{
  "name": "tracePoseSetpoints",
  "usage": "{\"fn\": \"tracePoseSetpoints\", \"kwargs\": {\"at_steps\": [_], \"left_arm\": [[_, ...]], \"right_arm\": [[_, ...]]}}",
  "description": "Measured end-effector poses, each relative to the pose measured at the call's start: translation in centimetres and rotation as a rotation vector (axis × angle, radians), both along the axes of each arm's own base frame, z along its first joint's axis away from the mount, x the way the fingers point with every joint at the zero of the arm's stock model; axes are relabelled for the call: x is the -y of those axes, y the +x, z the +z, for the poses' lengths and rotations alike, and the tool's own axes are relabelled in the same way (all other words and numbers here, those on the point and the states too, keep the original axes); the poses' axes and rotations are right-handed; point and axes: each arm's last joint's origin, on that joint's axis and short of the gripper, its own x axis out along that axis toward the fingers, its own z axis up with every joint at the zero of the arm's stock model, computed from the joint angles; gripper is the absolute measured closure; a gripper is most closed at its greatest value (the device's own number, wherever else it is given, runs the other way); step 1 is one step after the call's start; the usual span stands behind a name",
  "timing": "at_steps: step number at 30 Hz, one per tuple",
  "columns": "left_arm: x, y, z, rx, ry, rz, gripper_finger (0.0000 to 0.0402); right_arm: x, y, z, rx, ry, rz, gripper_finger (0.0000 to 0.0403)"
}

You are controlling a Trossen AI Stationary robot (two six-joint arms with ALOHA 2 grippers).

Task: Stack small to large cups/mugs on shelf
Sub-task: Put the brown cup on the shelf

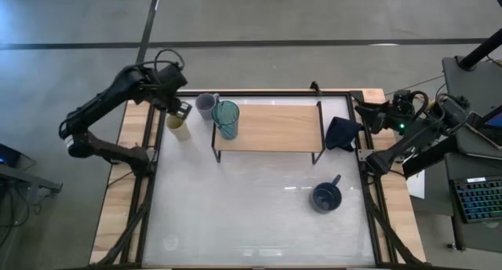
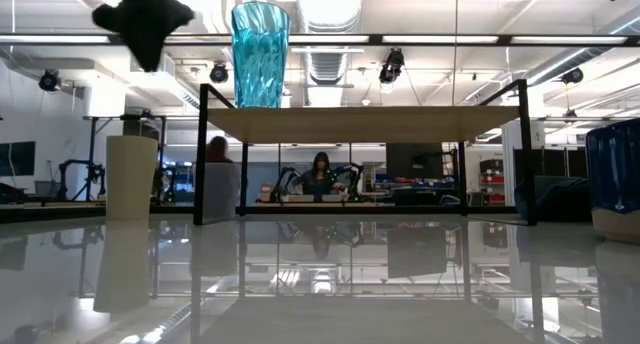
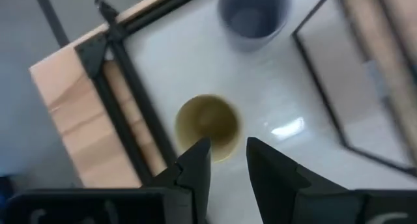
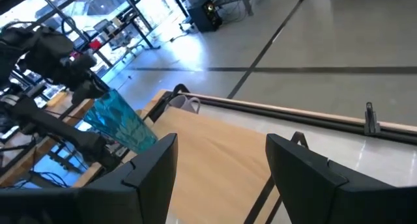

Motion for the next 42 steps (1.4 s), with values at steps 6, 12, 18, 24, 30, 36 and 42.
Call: {"fn": "tracePoseSetpoints", "kwargs": {"at_steps": [6,12,18,24,30,36,42], "left_arm": [[1.1,-2.7,-0.5,-0.055,0.032,-0.162,0.0317],[-0.5,-2.4,-4.3,-0.105,-0.163,-0.101,0.0313],[-2.5,-1.5,-7.6,-0.294,-0.217,-0.057,0.0271],[-2.9,-1.2,-6.7,-0.209,-0.101,-0.064,0.0232],[-4.0,-2.0,-7.3,-0.141,-0.102,-0.03,0.0228],[-5.1,-2.6,-8.5,-0.131,-0.12,-0.05,0.0228],[-5.8,-3.3,-9.7,-0.087,-0.167,-0.054,0.0228]], "right_arm": [[-0.1,0.2,-0.2,-0.009,-0.005,-0.003,0.0177],[-0.1,0.2,-0.3,-0.003,-0.004,-0.01,0.0177],[-0.1,0.2,-0.3,0.021,0.028,-0.022,0.0177],[-0.3,0.5,-0.6,0.025,0.042,-0.032,0.0177],[-0.6,1.0,-1.4,0.016,0.049,-0.045,0.0177],[-0.8,1.2,-2.1,0.02,0.069,-0.06,0.0177],[-0.9,1.3,-2.4,0.022,0.08,-0.066,0.0177]]}}
